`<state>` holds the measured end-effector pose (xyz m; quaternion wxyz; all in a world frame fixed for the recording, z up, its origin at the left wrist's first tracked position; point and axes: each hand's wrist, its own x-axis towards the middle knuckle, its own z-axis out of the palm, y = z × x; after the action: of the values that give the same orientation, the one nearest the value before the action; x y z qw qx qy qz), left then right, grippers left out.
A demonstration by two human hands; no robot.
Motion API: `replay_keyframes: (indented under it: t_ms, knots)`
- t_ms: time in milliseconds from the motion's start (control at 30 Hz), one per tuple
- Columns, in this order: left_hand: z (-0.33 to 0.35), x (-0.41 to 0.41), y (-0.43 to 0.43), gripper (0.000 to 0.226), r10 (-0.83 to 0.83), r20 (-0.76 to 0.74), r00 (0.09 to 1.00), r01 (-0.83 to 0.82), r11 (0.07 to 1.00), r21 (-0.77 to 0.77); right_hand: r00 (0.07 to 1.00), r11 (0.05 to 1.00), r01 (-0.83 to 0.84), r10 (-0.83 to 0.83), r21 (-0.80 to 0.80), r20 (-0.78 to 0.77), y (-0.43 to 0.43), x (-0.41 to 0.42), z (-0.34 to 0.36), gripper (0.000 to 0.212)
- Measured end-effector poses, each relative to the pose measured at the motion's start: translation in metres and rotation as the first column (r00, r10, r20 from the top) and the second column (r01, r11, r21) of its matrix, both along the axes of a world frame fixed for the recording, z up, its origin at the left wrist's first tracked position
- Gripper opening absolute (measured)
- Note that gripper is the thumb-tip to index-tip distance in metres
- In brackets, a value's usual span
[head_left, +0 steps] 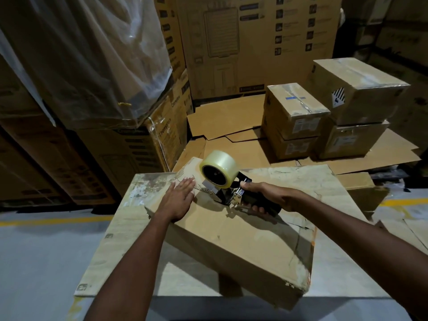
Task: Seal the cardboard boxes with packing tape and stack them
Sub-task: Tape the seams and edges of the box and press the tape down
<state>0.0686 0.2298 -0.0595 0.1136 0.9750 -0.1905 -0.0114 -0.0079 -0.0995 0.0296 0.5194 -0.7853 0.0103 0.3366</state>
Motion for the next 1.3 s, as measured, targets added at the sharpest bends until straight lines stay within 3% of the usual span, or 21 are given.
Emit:
replay_keyframes:
  t_ms: [467, 600, 767, 1000, 1300]
  knots:
    - [0.001, -0.007, -0.018, 0.055, 0.047, 0.002, 0.999, -0.047, 0.995, 0.085, 0.996, 0.996, 0.081, -0.082, 0.034, 0.03, -0.07, -0.063, -0.005, 0.067]
    - [0.0, -0.046, -0.059, 0.055, -0.052, -0.015, 0.999, 0.052, 0.998, 0.019, 0.997, 0.995, 0.077, -0.079, 0.068, 0.023, -0.073, -0.064, -0.01, 0.07]
    - [-0.009, -0.072, -0.084, 0.054, -0.051, 0.0, 0.999, 0.051, 0.998, -0.047, 0.996, 0.992, 0.067, -0.072, 0.102, 0.043, -0.074, -0.067, -0.018, 0.072]
    - [-0.005, -0.054, -0.074, 0.053, -0.072, -0.029, 0.997, 0.068, 0.992, -0.107, 0.997, 0.987, 0.067, -0.073, 0.144, 0.037, -0.073, -0.06, -0.025, 0.074]
    - [0.001, -0.016, -0.061, 0.055, -0.095, -0.043, 0.994, 0.094, 0.995, -0.042, 0.996, 0.985, 0.088, -0.087, 0.148, -0.012, -0.052, -0.041, -0.015, 0.071]
